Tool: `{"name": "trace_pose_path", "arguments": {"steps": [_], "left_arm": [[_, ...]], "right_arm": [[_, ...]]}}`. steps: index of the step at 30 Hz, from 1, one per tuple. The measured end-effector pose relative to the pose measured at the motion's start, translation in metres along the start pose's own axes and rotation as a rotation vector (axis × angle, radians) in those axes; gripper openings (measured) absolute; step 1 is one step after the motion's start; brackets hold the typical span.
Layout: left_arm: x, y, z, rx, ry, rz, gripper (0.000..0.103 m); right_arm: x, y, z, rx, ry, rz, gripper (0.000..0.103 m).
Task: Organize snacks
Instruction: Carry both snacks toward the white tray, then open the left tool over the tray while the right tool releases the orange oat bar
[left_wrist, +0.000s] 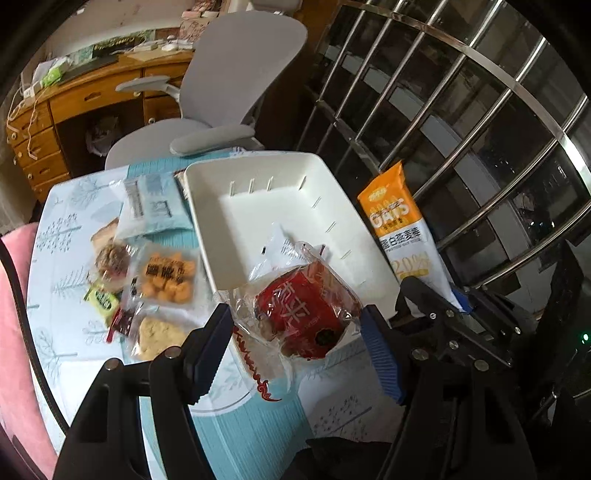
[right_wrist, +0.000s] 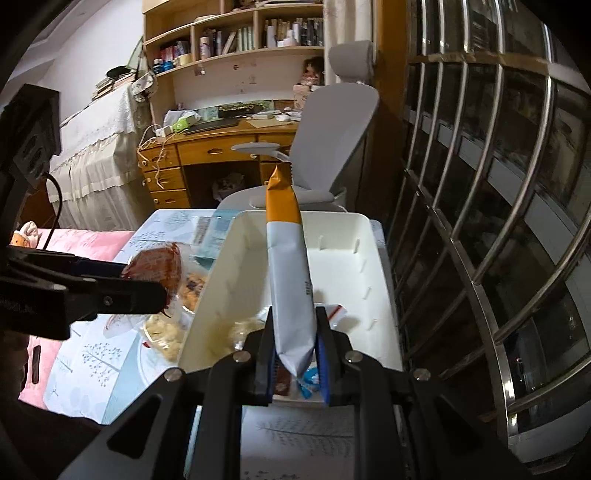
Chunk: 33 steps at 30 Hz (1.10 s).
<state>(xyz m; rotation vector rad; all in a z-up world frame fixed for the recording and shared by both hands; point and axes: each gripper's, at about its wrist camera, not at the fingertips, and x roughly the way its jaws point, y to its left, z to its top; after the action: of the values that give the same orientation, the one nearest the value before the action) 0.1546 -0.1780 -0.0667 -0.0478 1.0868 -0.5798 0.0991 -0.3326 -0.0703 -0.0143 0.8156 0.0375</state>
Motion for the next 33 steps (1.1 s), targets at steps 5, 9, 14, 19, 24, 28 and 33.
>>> {"name": "trace_pose_path", "arguments": {"steps": [5, 9, 14, 19, 24, 28, 33], "left_arm": [[0.010, -0.011, 0.005, 0.015, -0.005, 0.016, 0.072], [0.023, -0.012, 0.006, -0.015, 0.043, 0.011, 0.082], [0.026, -0.008, -0.001, -0.052, 0.063, 0.021, 0.082], [0.025, 0.003, -0.007, -0.079, 0.078, 0.040, 0.082], [0.026, 0.019, -0.020, -0.120, 0.103, 0.057, 0.082], [0.028, 0.031, -0.034, -0.150, 0.138, 0.092, 0.082], [0.028, 0.052, -0.055, -0.195, 0.178, 0.117, 0.082]], "right_arm": [[0.011, -0.023, -0.003, 0.083, 0.019, 0.003, 0.017], [0.028, -0.037, -0.004, 0.129, 0.061, -0.064, 0.031], [0.034, -0.054, -0.010, 0.254, 0.092, -0.029, 0.056], [0.037, -0.056, -0.013, 0.280, 0.117, -0.032, 0.056], [0.042, -0.052, -0.018, 0.289, 0.160, -0.024, 0.056], [0.049, -0.043, -0.023, 0.294, 0.215, -0.005, 0.056], [0.062, -0.030, -0.031, 0.333, 0.300, 0.089, 0.056]]}}
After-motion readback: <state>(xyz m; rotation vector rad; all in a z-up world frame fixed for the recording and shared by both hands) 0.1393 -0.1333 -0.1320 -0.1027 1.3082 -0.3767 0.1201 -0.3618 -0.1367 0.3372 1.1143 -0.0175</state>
